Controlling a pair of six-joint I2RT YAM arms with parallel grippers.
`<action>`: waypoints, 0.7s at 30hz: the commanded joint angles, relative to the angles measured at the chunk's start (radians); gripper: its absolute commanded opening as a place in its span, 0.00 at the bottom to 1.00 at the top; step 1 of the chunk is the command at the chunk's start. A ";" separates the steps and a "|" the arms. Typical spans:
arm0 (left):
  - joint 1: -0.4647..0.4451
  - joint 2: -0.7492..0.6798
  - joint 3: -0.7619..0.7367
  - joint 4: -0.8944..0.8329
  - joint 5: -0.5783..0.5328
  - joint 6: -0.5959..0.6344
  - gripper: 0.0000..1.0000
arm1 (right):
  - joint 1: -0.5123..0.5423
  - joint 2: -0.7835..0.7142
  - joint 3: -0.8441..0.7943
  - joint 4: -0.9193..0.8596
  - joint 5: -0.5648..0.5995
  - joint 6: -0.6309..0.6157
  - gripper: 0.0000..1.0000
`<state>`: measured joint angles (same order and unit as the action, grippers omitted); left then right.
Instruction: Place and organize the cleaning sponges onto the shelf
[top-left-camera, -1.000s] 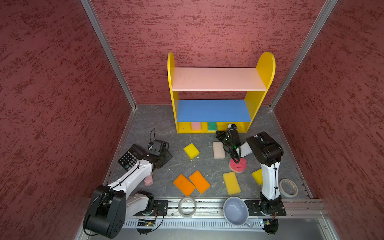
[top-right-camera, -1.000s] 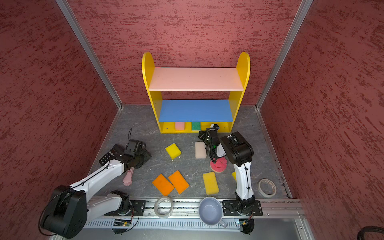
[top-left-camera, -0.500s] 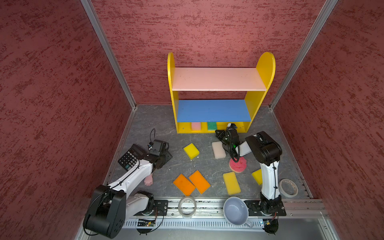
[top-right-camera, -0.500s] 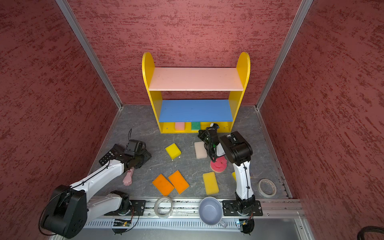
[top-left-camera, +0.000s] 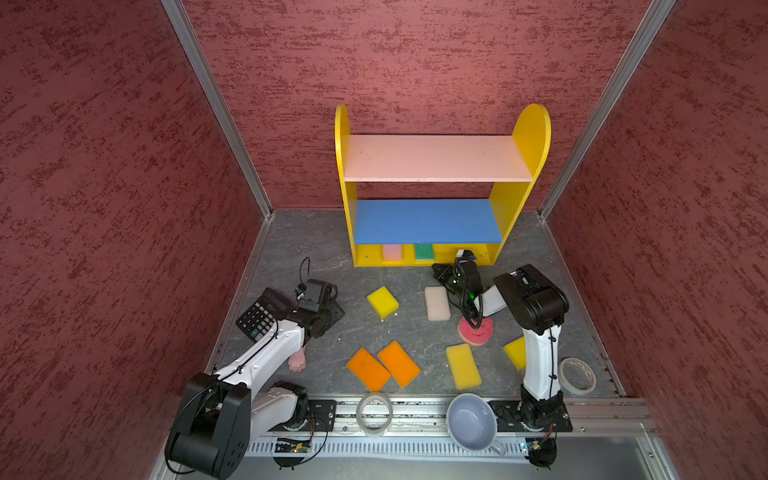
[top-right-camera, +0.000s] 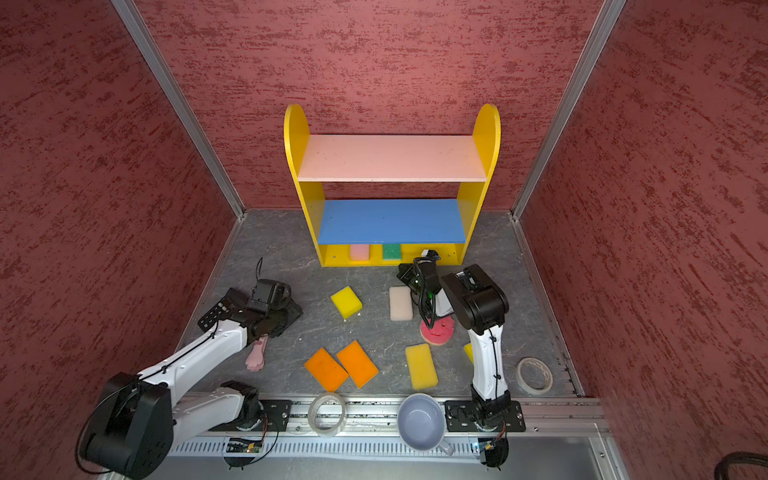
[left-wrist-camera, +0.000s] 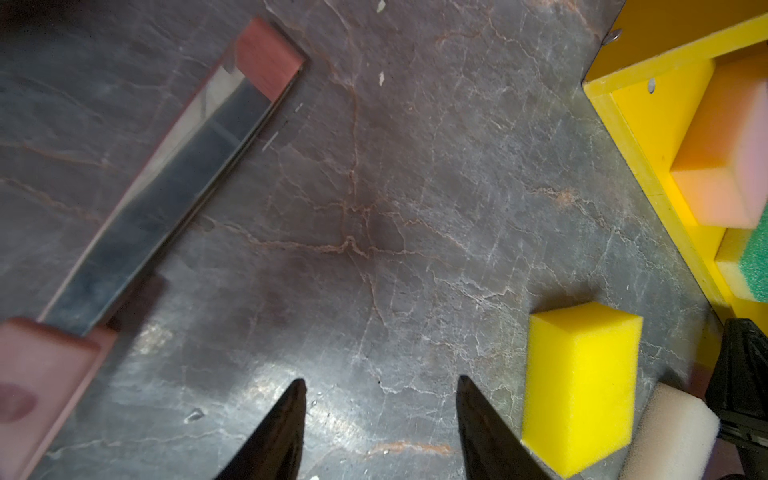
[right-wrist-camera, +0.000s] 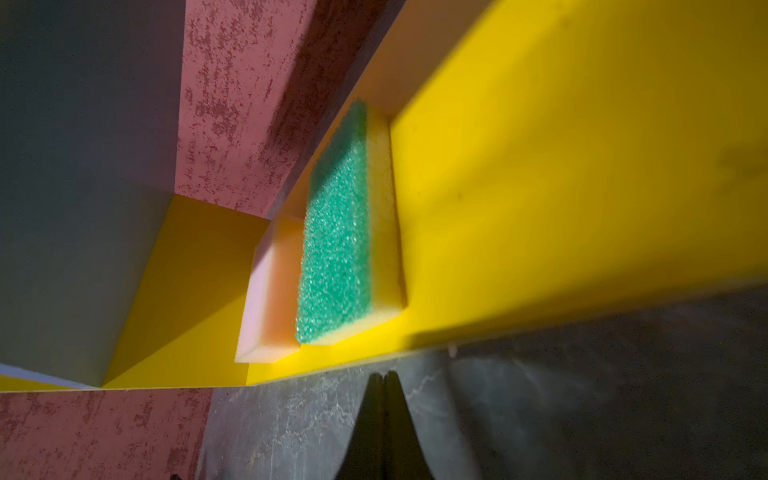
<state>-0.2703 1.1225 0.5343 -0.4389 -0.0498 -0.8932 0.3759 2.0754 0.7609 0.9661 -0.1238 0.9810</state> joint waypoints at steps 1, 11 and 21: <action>-0.021 -0.034 0.018 -0.034 -0.012 0.005 0.58 | -0.002 -0.103 -0.044 -0.074 0.020 -0.067 0.00; -0.189 -0.006 0.071 -0.069 -0.099 -0.053 0.64 | 0.003 -0.346 -0.107 -0.304 0.015 -0.247 0.00; -0.396 0.139 0.179 -0.069 -0.213 -0.146 0.65 | 0.052 -0.549 -0.058 -0.689 0.053 -0.383 0.28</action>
<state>-0.6300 1.2327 0.6731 -0.5014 -0.2050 -0.9993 0.4179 1.5787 0.6941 0.4469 -0.1070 0.6548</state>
